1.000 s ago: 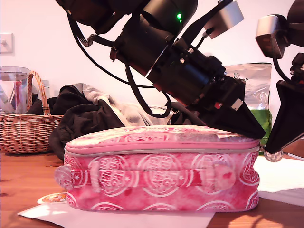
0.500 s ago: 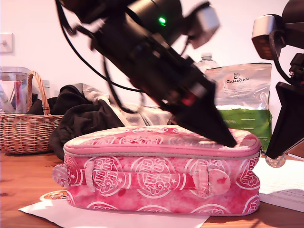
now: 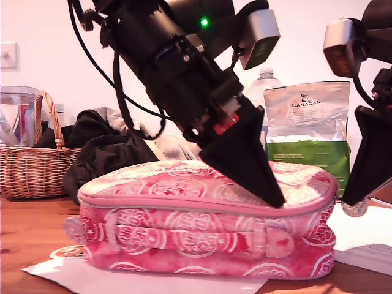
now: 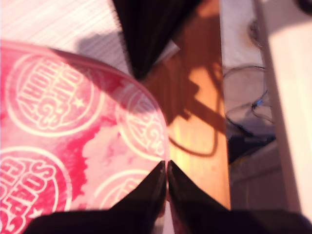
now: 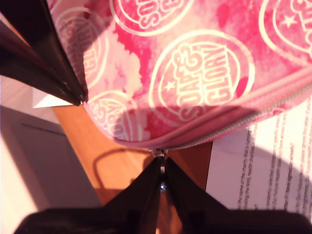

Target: Open the zipper in the zip bag in front of you

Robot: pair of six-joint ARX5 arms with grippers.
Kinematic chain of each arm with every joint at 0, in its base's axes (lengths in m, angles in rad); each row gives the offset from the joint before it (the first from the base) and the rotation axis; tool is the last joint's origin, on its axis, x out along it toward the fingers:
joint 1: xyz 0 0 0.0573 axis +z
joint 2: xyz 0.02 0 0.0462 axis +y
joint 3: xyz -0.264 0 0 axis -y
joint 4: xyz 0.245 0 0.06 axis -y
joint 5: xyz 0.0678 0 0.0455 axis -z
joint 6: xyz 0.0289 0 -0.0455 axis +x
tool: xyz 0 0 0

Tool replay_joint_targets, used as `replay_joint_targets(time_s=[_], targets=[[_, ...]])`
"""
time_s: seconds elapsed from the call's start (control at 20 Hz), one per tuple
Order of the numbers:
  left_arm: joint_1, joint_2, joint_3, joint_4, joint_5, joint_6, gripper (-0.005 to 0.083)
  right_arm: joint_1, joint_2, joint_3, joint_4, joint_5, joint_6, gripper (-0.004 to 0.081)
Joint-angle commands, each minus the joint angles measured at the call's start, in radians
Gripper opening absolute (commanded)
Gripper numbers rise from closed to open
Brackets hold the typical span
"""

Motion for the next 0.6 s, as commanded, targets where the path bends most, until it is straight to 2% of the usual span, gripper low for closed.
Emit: replay_joint_targets(time_s=[0.0, 0.2, 0.35, 0.55], targets=[[-0.016, -0.007, -0.056, -0.071, 0.001, 0.001, -0.0021, -0.004, -0.006, 0.010, 0.035, 0.013, 0.000, -0.0013], [-0.014, -0.051, -0.056, -0.109, -0.006, -0.003, -0.0021, -0.006, -0.006, 0.010, 0.047, 0.019, -0.002, -0.0013], [-0.015, -0.043, -0.058, -0.051, -0.019, -0.034, -0.0021, -0.005, -0.006, 0.010, 0.045, 0.018, 0.002, -0.0013], [-0.055, -0.024, -0.095, 0.132, -0.169, -0.058, -0.0021, -0.003, -0.006, 0.010, 0.016, 0.008, 0.005, -0.0013]])
